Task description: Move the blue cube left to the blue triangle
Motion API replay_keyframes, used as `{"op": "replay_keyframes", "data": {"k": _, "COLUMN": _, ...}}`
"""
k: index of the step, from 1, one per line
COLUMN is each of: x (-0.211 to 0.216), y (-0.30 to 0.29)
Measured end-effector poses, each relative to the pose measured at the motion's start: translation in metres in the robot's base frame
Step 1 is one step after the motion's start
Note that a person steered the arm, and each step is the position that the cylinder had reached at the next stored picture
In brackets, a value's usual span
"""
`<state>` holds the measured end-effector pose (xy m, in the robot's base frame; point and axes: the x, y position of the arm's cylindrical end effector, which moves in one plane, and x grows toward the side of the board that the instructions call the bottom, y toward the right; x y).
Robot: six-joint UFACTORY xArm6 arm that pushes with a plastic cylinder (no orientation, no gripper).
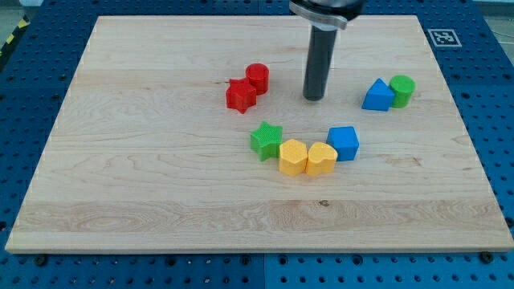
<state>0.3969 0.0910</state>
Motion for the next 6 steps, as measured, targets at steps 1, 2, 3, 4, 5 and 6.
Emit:
{"op": "replay_keyframes", "data": {"k": 1, "x": 0.026, "y": 0.006}}
{"op": "replay_keyframes", "data": {"k": 2, "x": 0.033, "y": 0.009}}
{"op": "replay_keyframes", "data": {"k": 3, "x": 0.033, "y": 0.029}}
{"op": "replay_keyframes", "data": {"k": 4, "x": 0.033, "y": 0.047}}
{"op": "replay_keyframes", "data": {"k": 5, "x": 0.033, "y": 0.047}}
{"op": "replay_keyframes", "data": {"k": 6, "x": 0.037, "y": 0.047}}
